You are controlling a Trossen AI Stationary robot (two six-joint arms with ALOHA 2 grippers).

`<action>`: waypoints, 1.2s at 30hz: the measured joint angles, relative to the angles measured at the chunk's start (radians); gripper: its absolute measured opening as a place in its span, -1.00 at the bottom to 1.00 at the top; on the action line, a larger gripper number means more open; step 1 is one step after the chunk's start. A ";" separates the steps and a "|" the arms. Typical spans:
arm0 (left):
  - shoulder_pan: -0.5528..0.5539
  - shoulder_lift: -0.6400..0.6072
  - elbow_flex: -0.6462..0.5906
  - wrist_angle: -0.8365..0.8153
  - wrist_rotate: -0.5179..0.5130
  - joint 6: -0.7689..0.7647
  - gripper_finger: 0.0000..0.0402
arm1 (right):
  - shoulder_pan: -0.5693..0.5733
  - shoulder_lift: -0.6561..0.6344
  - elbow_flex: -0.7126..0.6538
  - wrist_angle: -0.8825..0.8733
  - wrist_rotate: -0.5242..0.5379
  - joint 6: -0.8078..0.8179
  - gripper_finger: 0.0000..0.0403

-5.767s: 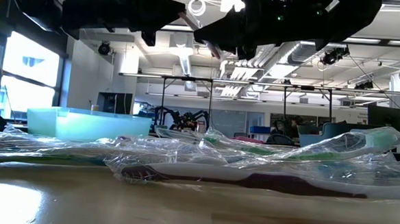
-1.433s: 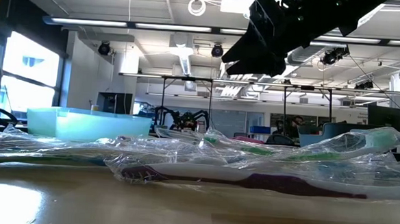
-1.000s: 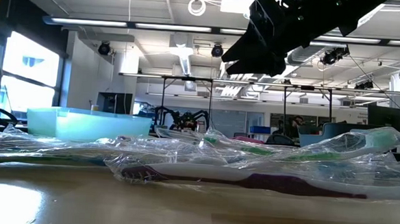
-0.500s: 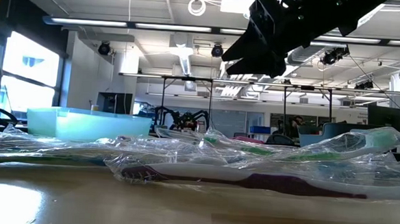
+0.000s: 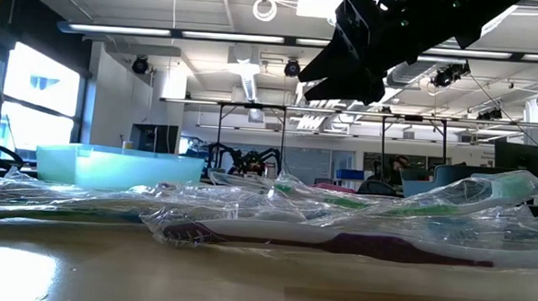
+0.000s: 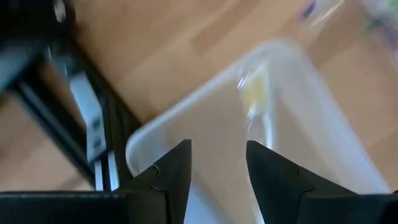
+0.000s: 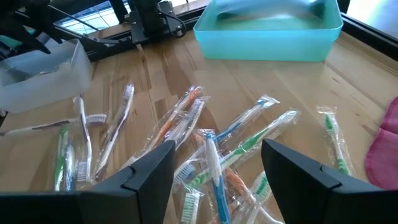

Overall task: Pick & Place Toothbrushes
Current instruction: Put the green toothbrush to the green bin

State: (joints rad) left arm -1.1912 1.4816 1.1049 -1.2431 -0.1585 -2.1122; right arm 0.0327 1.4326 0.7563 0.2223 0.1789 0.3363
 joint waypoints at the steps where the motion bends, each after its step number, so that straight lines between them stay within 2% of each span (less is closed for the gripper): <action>1: 0.000 -0.010 0.007 -0.018 -0.044 0.014 -0.30 | 0.000 0.000 0.000 -0.001 0.000 0.000 0.15; 8: 0.001 -0.081 0.015 -0.047 -0.456 0.200 -0.53 | 0.000 0.000 0.000 -0.001 -0.004 0.000 0.15; 10: 0.010 -0.095 0.015 -0.046 -0.539 0.237 -0.61 | 0.000 0.000 0.000 -0.001 -0.003 0.000 0.15; 12: 0.037 -0.101 0.015 -0.041 -0.580 0.282 -0.69 | 0.000 0.000 0.000 -0.001 -0.004 -0.012 0.15; 16: 0.108 -0.103 0.015 -0.033 -0.595 0.409 -0.86 | 0.000 0.000 0.000 -0.001 -0.003 -0.055 0.15; 20: 0.228 -0.103 0.015 0.019 -0.596 0.606 -0.98 | -0.001 0.000 0.000 -0.001 0.002 -0.085 0.15; 29: 0.497 -0.107 0.015 0.154 -0.601 1.023 -0.99 | -0.001 0.000 0.000 -0.001 0.002 -0.105 0.15; 36: 0.698 -0.107 0.015 0.313 -0.513 1.370 -0.99 | -0.001 0.000 0.000 -0.017 0.002 -0.129 0.15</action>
State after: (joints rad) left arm -0.4937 1.3750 1.1198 -0.9306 -0.6716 -0.7417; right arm 0.0319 1.4326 0.7563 0.2054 0.1806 0.2070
